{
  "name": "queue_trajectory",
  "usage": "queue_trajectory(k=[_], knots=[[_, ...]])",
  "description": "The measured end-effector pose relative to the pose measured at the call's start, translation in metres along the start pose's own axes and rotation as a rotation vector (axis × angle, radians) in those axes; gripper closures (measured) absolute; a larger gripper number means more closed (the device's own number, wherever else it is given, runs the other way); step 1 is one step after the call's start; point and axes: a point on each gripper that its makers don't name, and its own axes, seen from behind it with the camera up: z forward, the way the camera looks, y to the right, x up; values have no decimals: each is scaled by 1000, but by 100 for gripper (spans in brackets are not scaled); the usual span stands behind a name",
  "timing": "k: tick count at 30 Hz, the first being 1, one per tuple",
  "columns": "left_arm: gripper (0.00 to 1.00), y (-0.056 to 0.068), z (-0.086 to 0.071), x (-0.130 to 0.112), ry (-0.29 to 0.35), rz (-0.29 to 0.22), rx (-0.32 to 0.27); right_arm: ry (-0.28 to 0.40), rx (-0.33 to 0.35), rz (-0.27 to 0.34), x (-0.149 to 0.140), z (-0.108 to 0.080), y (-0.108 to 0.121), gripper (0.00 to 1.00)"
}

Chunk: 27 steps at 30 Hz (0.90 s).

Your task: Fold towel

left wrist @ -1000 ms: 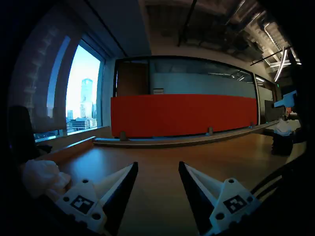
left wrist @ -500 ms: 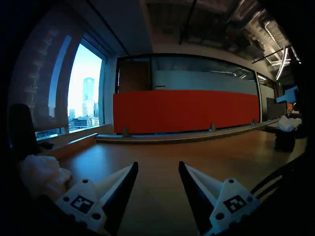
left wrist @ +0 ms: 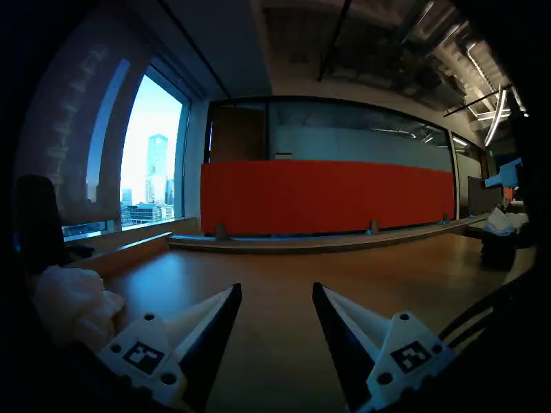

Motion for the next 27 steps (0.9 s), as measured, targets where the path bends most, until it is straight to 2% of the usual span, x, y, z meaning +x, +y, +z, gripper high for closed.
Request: queue_trajectory(k=[17,21,23,25,27], knots=[[25,0,-1,0,0,-2,1,32,-20,-4,4,-7,17,1],[32,0,0,0,0,-2,1,41,-33,-3,6,-12,26,1],[32,0,0,0,0,-2,1,42,-37,-4,6,-14,30,1],[28,0,0,0,0,-2,1,44,-41,-3,5,-17,34,1],[15,0,0,0,0,-2,2,47,-43,-4,4,-19,37,0]])
